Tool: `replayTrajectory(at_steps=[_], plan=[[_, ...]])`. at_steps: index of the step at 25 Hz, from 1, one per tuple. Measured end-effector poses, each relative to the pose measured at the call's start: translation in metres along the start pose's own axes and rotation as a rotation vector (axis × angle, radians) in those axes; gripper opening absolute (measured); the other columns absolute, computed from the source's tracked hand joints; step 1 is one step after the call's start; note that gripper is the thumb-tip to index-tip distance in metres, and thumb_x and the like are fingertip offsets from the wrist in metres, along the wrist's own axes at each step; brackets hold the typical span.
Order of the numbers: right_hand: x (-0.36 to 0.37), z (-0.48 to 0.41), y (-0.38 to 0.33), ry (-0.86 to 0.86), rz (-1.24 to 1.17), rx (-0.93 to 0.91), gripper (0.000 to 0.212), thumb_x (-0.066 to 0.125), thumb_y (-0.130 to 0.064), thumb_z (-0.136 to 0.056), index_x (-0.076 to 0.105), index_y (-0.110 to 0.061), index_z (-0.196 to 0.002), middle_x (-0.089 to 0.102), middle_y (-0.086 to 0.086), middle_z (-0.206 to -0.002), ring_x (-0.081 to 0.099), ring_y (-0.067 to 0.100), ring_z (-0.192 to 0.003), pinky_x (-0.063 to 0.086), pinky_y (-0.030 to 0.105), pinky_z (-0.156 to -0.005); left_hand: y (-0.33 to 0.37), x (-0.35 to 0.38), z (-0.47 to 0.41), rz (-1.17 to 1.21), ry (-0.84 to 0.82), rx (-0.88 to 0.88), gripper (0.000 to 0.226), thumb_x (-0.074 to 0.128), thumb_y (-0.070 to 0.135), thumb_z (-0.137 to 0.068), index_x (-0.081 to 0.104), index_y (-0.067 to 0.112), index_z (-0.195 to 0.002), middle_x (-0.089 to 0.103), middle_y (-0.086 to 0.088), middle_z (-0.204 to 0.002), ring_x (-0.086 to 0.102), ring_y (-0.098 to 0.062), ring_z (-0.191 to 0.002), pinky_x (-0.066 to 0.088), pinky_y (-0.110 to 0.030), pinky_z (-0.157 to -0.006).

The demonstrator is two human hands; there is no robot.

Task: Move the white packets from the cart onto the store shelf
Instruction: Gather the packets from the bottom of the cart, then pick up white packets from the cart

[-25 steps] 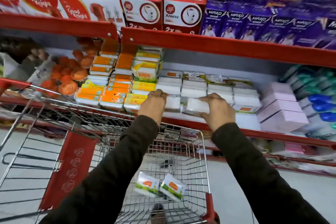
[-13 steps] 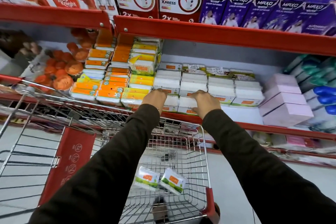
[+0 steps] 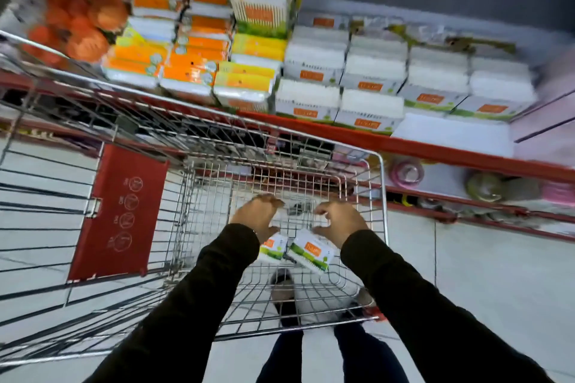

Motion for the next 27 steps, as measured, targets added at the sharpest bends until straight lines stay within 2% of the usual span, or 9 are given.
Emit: replayTrajectory(at_steps=[3, 7, 9, 12, 15, 17, 20, 22, 27], plan=[[0.076, -0.029, 0.032, -0.214, 0.139, 0.116, 0.062, 0.076, -0.04, -0.081, 0.057, -0.007, -0.13, 0.056, 0.015, -0.134, 0.056, 0.032, -0.122, 0.047, 0.036, -0.101, -0.015, 0.086, -0.026, -0.118, -0.28, 0.01, 0.075, 0.062, 0.023, -0.094, 0.022, 0.008, -0.156, 0.025, -0.012, -0.162, 0.026, -0.029, -0.149, 0.025, -0.035, -0.123], [0.115, -0.049, 0.051, -0.267, 0.164, 0.123, 0.067, 0.078, -0.034, -0.079, 0.051, -0.004, -0.133, 0.051, 0.017, -0.134, 0.053, 0.033, -0.125, 0.045, 0.034, -0.1, -0.027, 0.139, -0.054, -0.233, -0.363, 0.037, 0.081, 0.063, 0.023, -0.092, 0.017, 0.009, -0.157, 0.018, -0.013, -0.164, 0.02, -0.031, -0.151, 0.019, -0.039, -0.125], [0.117, -0.055, 0.051, -0.239, 0.134, 0.097, 0.066, 0.081, -0.028, -0.077, 0.05, -0.005, -0.13, 0.056, 0.016, -0.131, 0.056, 0.031, -0.122, 0.046, 0.032, -0.092, -0.03, 0.143, -0.059, -0.17, -0.355, 0.026, 0.076, 0.066, 0.023, -0.09, 0.027, 0.01, -0.153, 0.027, -0.014, -0.161, 0.029, -0.031, -0.147, 0.027, -0.036, -0.121], [0.115, -0.053, 0.05, -0.224, 0.097, 0.105, 0.058, 0.081, -0.022, -0.077, 0.049, -0.008, -0.124, 0.064, 0.014, -0.121, 0.063, 0.031, -0.111, 0.044, 0.03, -0.077, -0.03, 0.136, -0.058, -0.12, -0.318, 0.026, 0.06, 0.068, 0.023, -0.087, 0.039, 0.008, -0.137, 0.05, -0.015, -0.139, 0.052, -0.033, -0.125, 0.047, -0.038, -0.1], [0.102, -0.043, 0.042, -0.169, 0.129, 0.093, 0.044, 0.08, -0.022, -0.079, 0.056, -0.016, -0.115, 0.067, 0.009, -0.119, 0.064, 0.03, -0.107, 0.05, 0.032, -0.083, -0.031, 0.121, -0.044, -0.159, -0.339, 0.017, 0.05, 0.067, 0.025, -0.089, 0.044, 0.009, -0.131, 0.058, -0.012, -0.128, 0.06, -0.033, -0.116, 0.052, -0.042, -0.091], [0.087, -0.035, 0.035, -0.137, 0.107, 0.102, 0.048, 0.082, -0.022, -0.076, 0.058, -0.02, -0.117, 0.067, 0.005, -0.121, 0.064, 0.028, -0.108, 0.051, 0.033, -0.086, -0.035, 0.105, -0.032, -0.111, -0.293, -0.019, 0.039, 0.067, 0.024, -0.089, 0.049, 0.014, -0.122, 0.059, -0.009, -0.126, 0.062, -0.03, -0.111, 0.055, -0.042, -0.089], [0.045, -0.015, 0.017, -0.064, 0.123, 0.07, 0.061, 0.084, -0.023, -0.074, 0.058, -0.024, -0.13, 0.069, 0.001, -0.124, 0.065, 0.025, -0.112, 0.054, 0.035, -0.091, -0.032, 0.064, -0.005, -0.055, -0.147, -0.092, 0.054, 0.069, 0.023, -0.088, 0.042, 0.016, -0.135, 0.061, -0.009, -0.128, 0.064, -0.03, -0.111, 0.055, -0.039, -0.088], [0.01, 0.003, 0.002, -0.005, 0.141, 0.033, 0.056, 0.082, -0.023, -0.075, 0.063, -0.025, -0.128, 0.069, 0.001, -0.124, 0.065, 0.024, -0.113, 0.053, 0.034, -0.091, -0.025, 0.029, 0.015, -0.064, -0.053, -0.124, 0.059, 0.07, 0.025, -0.089, 0.042, 0.017, -0.14, 0.059, -0.008, -0.129, 0.063, -0.028, -0.114, 0.056, -0.039, -0.092], [-0.107, 0.079, -0.028, 0.161, 0.162, -0.06, 0.057, 0.079, -0.03, -0.078, 0.06, -0.032, -0.132, 0.064, -0.002, -0.135, 0.061, 0.022, -0.123, 0.051, 0.034, -0.097, 0.012, -0.07, 0.071, -0.043, 0.124, -0.144, 0.049, 0.067, 0.027, -0.09, 0.051, 0.022, -0.137, 0.054, -0.003, -0.133, 0.059, -0.024, -0.118, 0.055, -0.037, -0.096]])
Point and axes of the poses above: each hand's wrist, its own z-axis away from the middle knuckle, its own x-axis out of the palm, y = z × x, the point moved 8 cm from there along -z, towards the middle knuckle
